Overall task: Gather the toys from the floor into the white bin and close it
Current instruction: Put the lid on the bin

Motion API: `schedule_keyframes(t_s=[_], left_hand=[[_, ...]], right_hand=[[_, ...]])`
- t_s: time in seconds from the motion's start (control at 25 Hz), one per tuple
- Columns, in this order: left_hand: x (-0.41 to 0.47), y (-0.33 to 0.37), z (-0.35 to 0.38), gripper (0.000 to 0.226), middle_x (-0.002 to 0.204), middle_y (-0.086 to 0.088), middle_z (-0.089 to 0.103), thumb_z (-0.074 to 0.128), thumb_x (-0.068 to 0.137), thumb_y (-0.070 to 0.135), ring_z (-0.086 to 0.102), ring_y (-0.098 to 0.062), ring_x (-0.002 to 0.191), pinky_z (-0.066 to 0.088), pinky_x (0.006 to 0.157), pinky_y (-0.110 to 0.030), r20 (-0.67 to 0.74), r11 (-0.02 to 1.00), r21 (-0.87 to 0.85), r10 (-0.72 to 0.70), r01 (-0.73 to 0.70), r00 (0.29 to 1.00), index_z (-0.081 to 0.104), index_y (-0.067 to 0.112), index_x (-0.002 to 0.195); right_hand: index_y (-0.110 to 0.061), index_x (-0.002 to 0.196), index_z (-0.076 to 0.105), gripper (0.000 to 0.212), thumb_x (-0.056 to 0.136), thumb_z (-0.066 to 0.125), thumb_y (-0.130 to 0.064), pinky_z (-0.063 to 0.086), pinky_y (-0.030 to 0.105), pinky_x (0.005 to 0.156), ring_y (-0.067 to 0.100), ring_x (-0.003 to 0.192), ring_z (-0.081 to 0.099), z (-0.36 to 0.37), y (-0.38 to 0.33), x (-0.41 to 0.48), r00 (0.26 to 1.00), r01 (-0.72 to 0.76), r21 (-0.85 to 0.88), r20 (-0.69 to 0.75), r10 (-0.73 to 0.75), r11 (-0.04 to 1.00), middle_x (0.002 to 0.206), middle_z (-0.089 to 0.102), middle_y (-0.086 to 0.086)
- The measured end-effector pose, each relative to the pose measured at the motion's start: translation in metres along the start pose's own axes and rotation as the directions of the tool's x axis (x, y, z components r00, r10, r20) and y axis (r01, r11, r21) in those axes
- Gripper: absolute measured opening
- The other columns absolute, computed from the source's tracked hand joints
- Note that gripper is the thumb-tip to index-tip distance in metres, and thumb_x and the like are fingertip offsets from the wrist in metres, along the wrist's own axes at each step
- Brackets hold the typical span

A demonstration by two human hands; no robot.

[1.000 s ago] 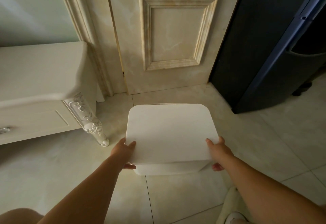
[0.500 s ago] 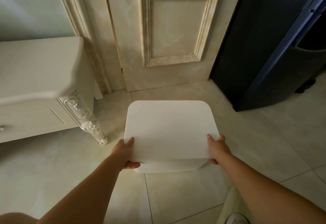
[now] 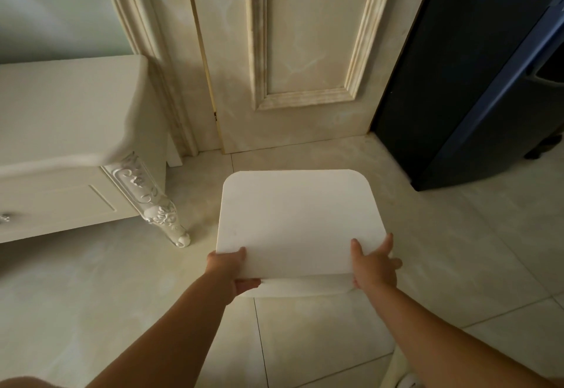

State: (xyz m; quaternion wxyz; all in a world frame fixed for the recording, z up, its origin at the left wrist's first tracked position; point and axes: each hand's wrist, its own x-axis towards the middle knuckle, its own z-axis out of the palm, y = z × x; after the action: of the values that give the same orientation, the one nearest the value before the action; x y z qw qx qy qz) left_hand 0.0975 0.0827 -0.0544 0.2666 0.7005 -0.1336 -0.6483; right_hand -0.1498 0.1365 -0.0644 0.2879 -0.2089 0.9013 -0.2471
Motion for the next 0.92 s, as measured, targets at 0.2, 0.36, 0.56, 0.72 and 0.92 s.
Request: schedule_keyframes(t_s=[0.2,0.36,0.56,0.72,0.92], left_hand=[[0.017,0.011,0.006,0.054,0.127,-0.021,0.049,0.069,0.087,0.019,0.063,-0.049,0.088,0.057,0.042,-0.047,-0.011,0.998,-0.012,0.06,-0.06,0.998,0.039,0.011,0.131],[0.03,0.039,0.015,0.052,0.124,-0.017,0.048,0.068,0.088,0.025,0.066,-0.047,0.078,0.055,0.037,-0.045,-0.054,0.996,0.01,0.087,-0.086,0.995,0.036,0.01,0.126],[0.052,0.092,0.021,0.046,0.102,-0.018,0.052,0.063,0.091,0.034,0.065,-0.036,0.047,0.054,0.038,-0.045,-0.113,0.992,0.107,0.085,-0.073,0.99,0.027,0.018,0.115],[0.074,0.128,0.026,0.046,0.089,-0.018,0.053,0.062,0.091,0.038,0.066,-0.034,0.046,0.055,0.043,-0.048,-0.132,0.982,0.167,0.113,-0.091,0.985,0.027,0.018,0.114],[0.114,0.169,0.033,0.055,0.108,-0.026,0.061,0.062,0.091,0.038,0.07,-0.038,0.053,0.056,0.04,-0.043,-0.092,0.977,0.169,0.146,-0.129,0.985,0.03,0.015,0.129]], right_hand=[[-0.032,0.152,-0.002,0.088,0.088,0.051,-0.058,0.058,0.048,0.075,0.043,0.09,0.062,0.006,-0.025,0.026,0.997,0.074,-0.046,0.014,-0.074,0.996,0.137,0.027,0.025],[-0.035,0.152,-0.007,0.089,0.089,0.053,-0.054,0.056,0.034,0.053,0.037,0.079,0.066,0.014,-0.065,0.051,0.992,0.092,-0.034,0.088,-0.089,0.995,0.139,0.025,0.021],[-0.043,0.15,-0.006,0.084,0.089,0.05,-0.055,0.055,0.03,0.052,0.034,0.072,0.066,0.04,-0.115,0.08,0.969,0.202,-0.055,0.158,-0.191,0.978,0.145,0.017,0.022],[-0.046,0.149,-0.005,0.079,0.09,0.047,-0.058,0.047,0.023,0.046,0.034,0.074,0.066,0.053,-0.148,0.101,0.952,0.258,-0.071,0.187,-0.241,0.964,0.147,0.012,0.022],[-0.044,0.149,-0.006,0.079,0.091,0.045,-0.059,0.06,0.036,0.064,0.031,0.069,0.064,0.07,-0.189,0.128,0.946,0.278,-0.1,0.203,-0.254,0.955,0.147,0.012,0.02]])
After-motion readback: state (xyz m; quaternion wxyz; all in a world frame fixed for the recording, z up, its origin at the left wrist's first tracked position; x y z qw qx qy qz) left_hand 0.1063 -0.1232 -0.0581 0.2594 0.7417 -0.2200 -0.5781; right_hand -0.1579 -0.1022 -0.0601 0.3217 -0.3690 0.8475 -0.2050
